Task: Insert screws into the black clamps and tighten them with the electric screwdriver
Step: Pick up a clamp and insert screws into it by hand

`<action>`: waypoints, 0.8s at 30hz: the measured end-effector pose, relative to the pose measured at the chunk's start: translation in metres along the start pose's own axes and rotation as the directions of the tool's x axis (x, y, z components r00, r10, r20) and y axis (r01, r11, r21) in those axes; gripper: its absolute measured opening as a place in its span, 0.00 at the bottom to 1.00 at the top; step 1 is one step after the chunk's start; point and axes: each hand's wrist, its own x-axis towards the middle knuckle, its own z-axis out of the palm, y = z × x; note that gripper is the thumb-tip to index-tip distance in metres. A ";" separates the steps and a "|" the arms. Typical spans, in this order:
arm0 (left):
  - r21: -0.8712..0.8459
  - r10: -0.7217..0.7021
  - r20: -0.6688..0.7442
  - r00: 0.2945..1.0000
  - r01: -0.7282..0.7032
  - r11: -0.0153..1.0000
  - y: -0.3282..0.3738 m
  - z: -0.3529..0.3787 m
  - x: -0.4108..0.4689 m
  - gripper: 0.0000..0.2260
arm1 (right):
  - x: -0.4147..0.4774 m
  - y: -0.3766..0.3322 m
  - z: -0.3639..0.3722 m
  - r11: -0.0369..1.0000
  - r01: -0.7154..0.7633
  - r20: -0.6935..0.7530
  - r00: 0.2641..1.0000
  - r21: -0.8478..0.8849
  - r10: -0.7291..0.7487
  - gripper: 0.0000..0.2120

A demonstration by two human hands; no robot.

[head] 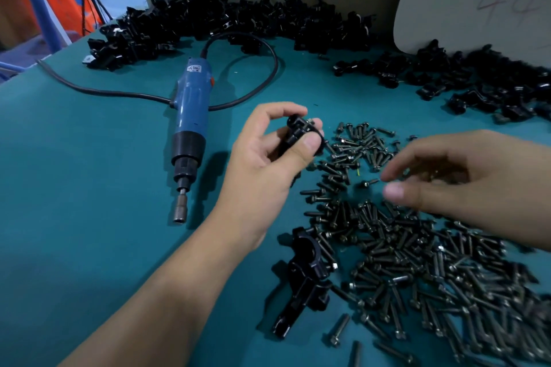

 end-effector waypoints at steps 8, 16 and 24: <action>-0.528 -0.241 -0.068 0.968 0.169 0.832 0.016 0.005 0.001 0.09 | -0.022 -0.003 0.045 0.997 0.043 0.111 0.993 -0.062 -0.036 0.14; -0.649 -0.378 0.023 0.926 0.301 0.698 0.021 0.000 0.000 0.18 | -0.025 0.007 0.054 0.967 0.142 0.076 0.989 -0.212 -0.129 0.16; -0.659 -0.430 0.132 0.893 0.403 0.635 0.019 -0.003 0.000 0.21 | -0.022 0.014 0.061 0.971 0.155 0.089 0.986 -0.180 -0.141 0.06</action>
